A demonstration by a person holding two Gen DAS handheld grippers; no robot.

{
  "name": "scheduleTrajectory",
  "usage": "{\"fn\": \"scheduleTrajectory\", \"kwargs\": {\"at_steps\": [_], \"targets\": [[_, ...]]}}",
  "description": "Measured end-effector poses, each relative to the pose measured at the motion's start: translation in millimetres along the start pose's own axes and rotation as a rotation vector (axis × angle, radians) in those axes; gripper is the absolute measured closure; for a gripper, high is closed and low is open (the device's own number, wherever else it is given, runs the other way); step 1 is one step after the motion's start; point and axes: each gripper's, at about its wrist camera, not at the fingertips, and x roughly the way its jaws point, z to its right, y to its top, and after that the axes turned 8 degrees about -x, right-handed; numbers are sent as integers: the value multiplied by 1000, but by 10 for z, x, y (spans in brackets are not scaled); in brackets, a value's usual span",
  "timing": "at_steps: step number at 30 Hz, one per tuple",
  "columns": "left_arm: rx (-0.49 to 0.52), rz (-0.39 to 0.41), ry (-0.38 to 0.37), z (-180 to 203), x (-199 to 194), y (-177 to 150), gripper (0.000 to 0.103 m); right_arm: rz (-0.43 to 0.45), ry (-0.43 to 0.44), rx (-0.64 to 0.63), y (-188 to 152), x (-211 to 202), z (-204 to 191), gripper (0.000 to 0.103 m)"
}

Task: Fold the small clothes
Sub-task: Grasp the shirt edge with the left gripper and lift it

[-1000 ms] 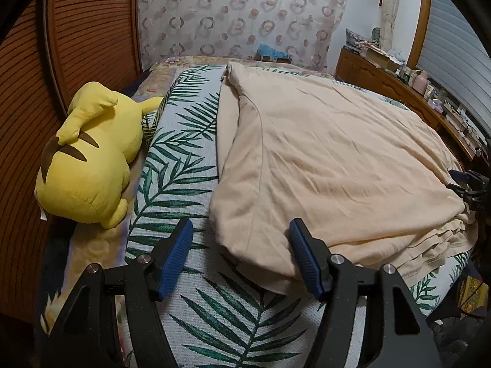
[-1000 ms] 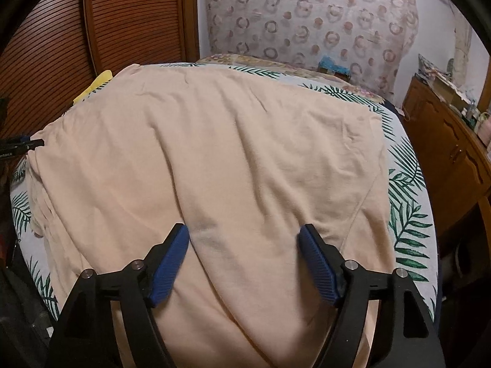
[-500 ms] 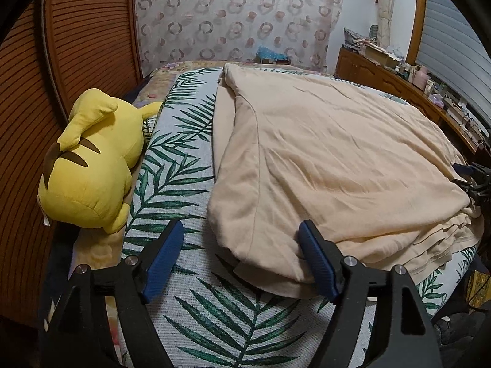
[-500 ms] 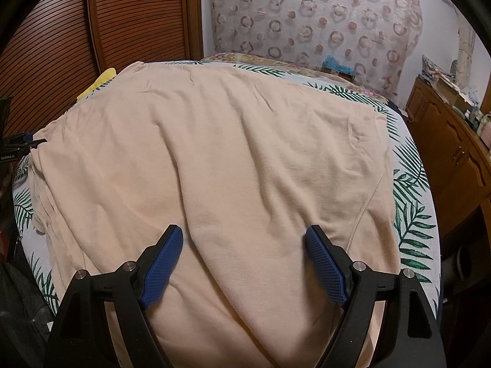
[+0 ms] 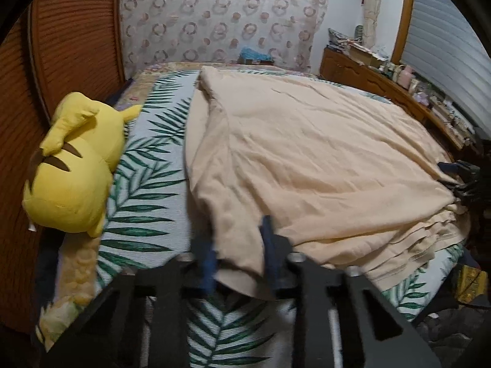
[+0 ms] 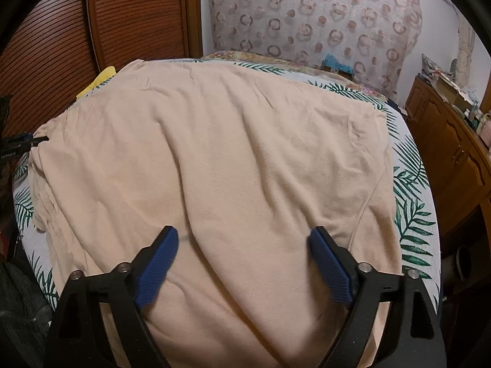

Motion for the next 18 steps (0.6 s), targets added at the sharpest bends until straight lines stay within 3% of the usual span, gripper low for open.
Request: {"fn": "scheduleTrajectory", "kwargs": {"at_steps": [2,8,18], "targets": [[13,2,6,44,-9,14,93,-12,-10,7,17,-7,-15,11],[-2,62,-7,88,-147,109,94,-54,-42,44,-1,-69,-53,11],[24,156,-89,367,-381,349,95,3,-69,68,-246,-197,-93,6]]}}
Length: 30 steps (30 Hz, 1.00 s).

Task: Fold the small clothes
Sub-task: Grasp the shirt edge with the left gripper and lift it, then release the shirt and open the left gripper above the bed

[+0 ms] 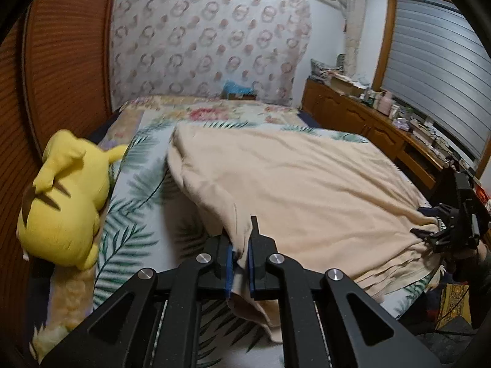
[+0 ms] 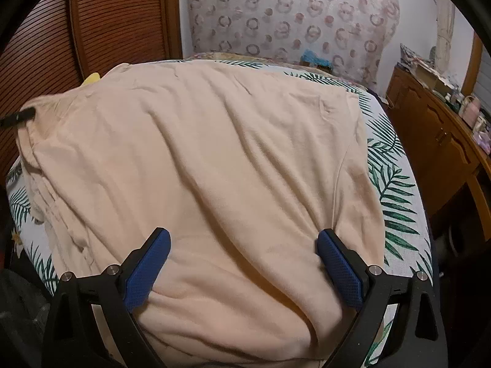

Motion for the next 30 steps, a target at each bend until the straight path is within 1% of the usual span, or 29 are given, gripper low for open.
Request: {"fn": "scheduleTrajectory", "kwargs": {"at_steps": [4,6,10,20,24,27,28,29,30], "targets": [[42,24,-50,237,0,115,95,1,18,-14,-52,-6,32,6],[67,37,-84,395,22,191,95,8,14,-14,-56,-40,57,6],[116,49,-146,711,68,325,95,61,9,-2,-78,-190,141,6],[265,34,-308,1708,196,630,95,158,-59,53,-233,-666,372,6],[327,19,-370,2084,175,699,95,177,-88,73,-317,-774,454,6],[347,12,-395,2283,156,719,95,187,-93,97,-377,-825,487,6],[349,7,-396,2323,166,720,94,189,-93,101,-390,-833,489,6],[354,-3,-401,2343,186,716,86,190,-94,104,-409,-841,492,6],[359,-8,-409,2351,208,699,81,191,-94,106,-422,-841,490,6]]}}
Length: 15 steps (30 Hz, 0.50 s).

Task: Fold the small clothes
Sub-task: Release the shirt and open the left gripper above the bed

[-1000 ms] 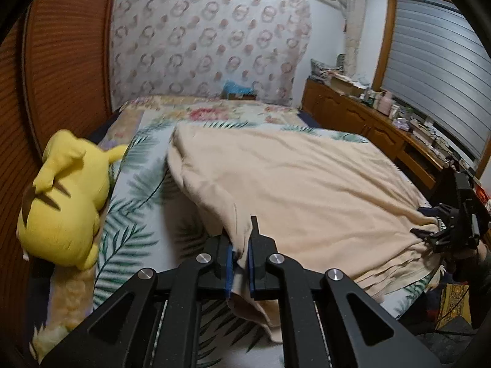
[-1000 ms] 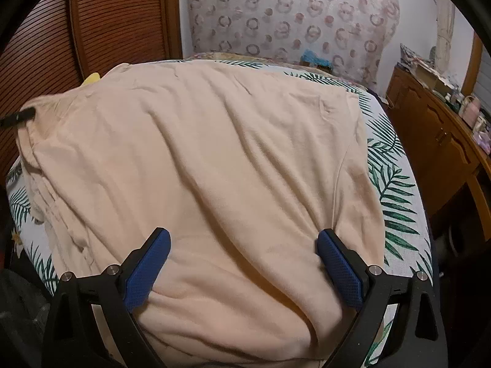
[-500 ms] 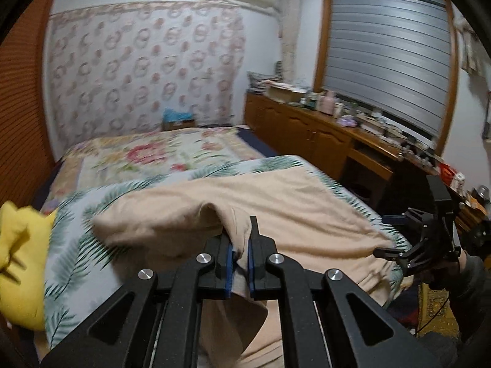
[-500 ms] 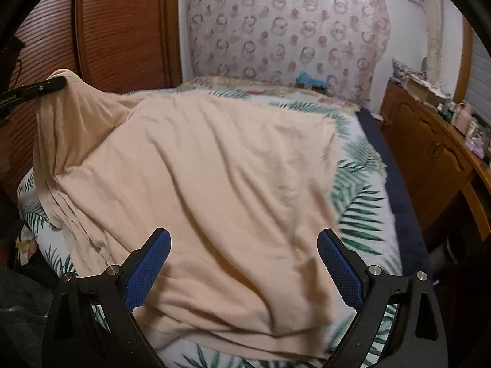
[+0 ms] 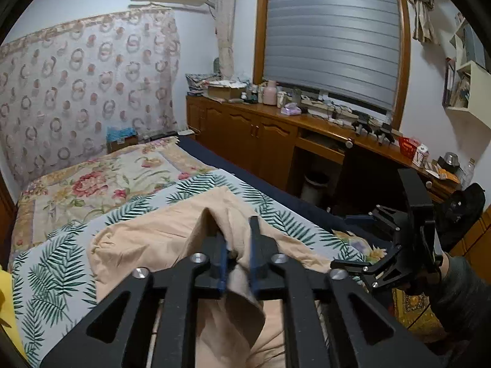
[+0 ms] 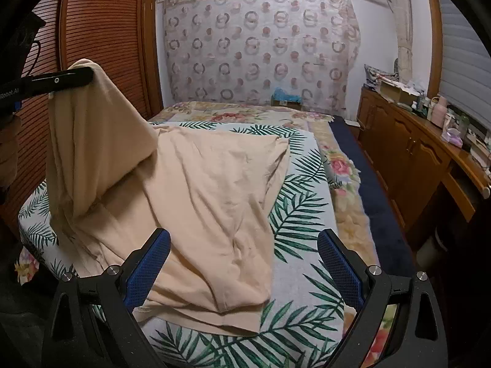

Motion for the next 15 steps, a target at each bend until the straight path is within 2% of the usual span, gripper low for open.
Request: {"fn": "scheduleTrajectory", "kwargs": {"at_steps": [2,6,11,15], "targets": [[1,7,11,-18,36,-51,65,-1,2,3,-25,-1,-8,6],[-16,-14,47,-126,91,-182,59,-2,14,6,-3,21,-9,6],[-54,-20,109,-331,82,-358,30,1,41,1,51,83,-7,6],[-114,-18,164,-573,18,-526,28,-2,65,-17,109,186,-71,6]]}}
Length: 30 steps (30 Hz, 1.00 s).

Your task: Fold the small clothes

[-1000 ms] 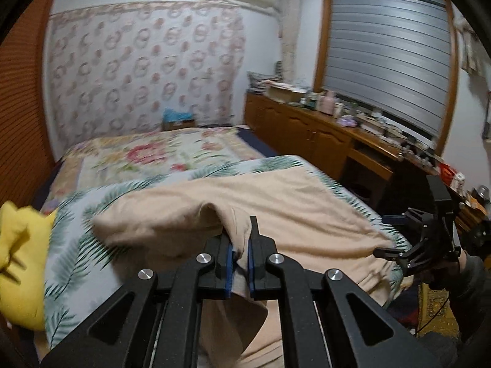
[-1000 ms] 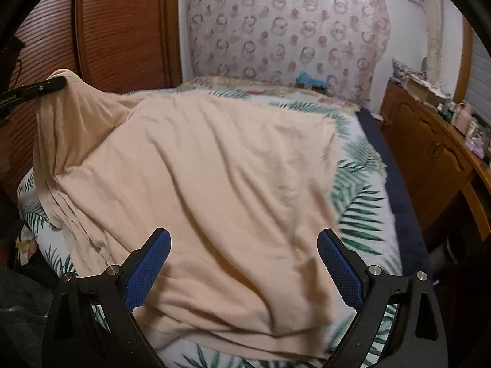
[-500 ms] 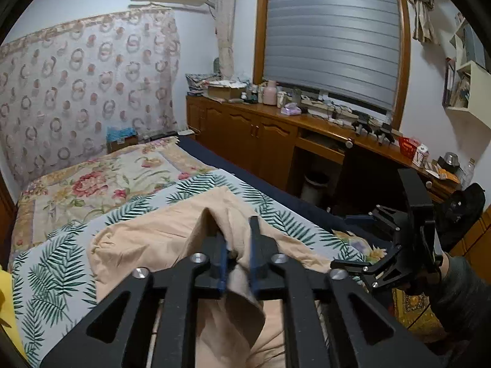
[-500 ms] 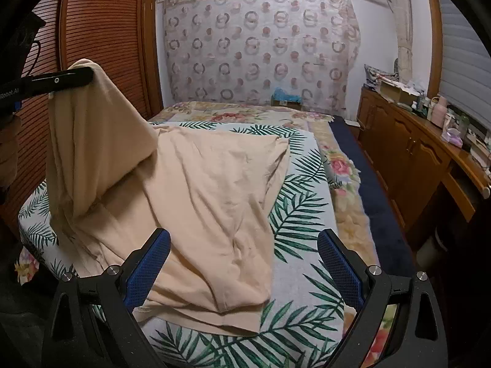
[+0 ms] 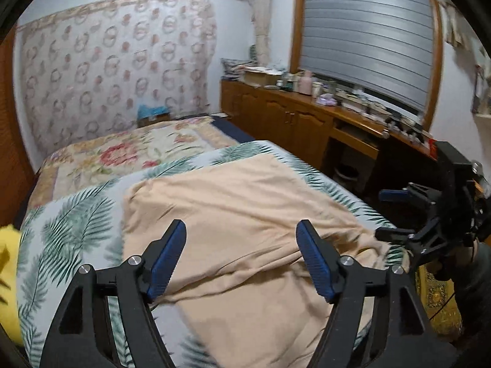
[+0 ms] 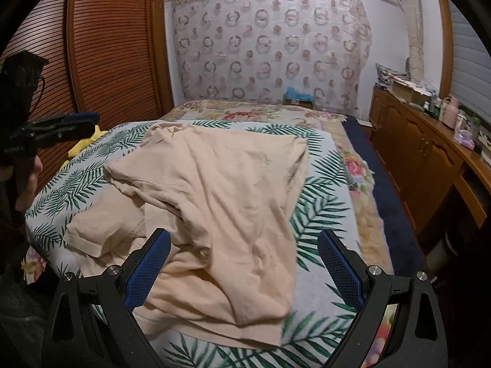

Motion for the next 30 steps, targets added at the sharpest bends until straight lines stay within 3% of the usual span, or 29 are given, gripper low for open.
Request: {"fn": "scheduleTrajectory", "kwargs": {"at_steps": [5,10,12,23,30], "targets": [[-56,-3,66,-283,-29,-176,28,-12,56,-23,88,167,-107,13],[-86,-4,119,-484,-50,-314,28,-52,119,-49,161,430,-155,39],[-94,-3,133,-535,-63,-350,28,-77,131,-65,191,547,-155,42],[-143,18,193,-852,-195,-465,28,-77,183,-197,558,770,-390,42],[-165,35,241,-1061,-315,-528,28,-99,253,-250,868,1170,-613,42]]}}
